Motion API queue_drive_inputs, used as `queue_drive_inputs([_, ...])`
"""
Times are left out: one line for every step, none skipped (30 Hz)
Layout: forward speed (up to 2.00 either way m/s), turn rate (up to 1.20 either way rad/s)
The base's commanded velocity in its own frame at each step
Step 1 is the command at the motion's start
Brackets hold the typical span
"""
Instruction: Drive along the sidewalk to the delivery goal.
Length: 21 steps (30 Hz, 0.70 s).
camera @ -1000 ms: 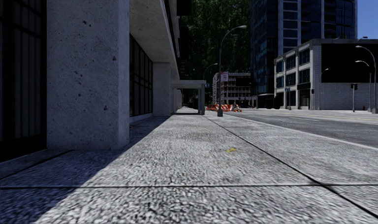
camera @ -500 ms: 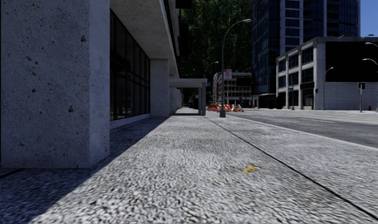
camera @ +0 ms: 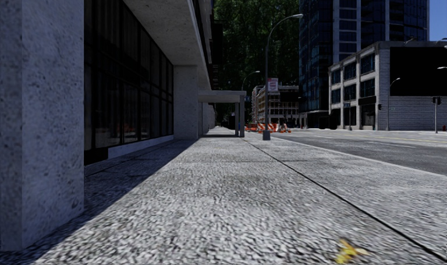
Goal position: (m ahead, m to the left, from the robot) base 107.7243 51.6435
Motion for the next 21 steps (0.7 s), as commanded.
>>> queue_drive_inputs([2.0, 0.0])
queue_drive_inputs([2.0, 0.0])
queue_drive_inputs([2.0, 0.0])
queue_drive_inputs([2.0, 0.0])
queue_drive_inputs([2.0, 0.0])
queue_drive_inputs([2.0, 0.0])
queue_drive_inputs([2.0, 0.0])
queue_drive_inputs([2.0, 0.0])
queue_drive_inputs([2.0, 0.0])
queue_drive_inputs([2.0, 0.0])
queue_drive_inputs([2.0, 0.0])
queue_drive_inputs([2.0, 0.0])
queue_drive_inputs([2.0, 0.0])
queue_drive_inputs([2.0, 0.0])
queue_drive_inputs([2.0, 0.0])
queue_drive_inputs([2.0, 0.0])
queue_drive_inputs([2.0, 0.0])
queue_drive_inputs([2.0, 0.0])
queue_drive_inputs([2.0, 0.0])
queue_drive_inputs([2.0, 0.0])
queue_drive_inputs([2.0, 0.0])
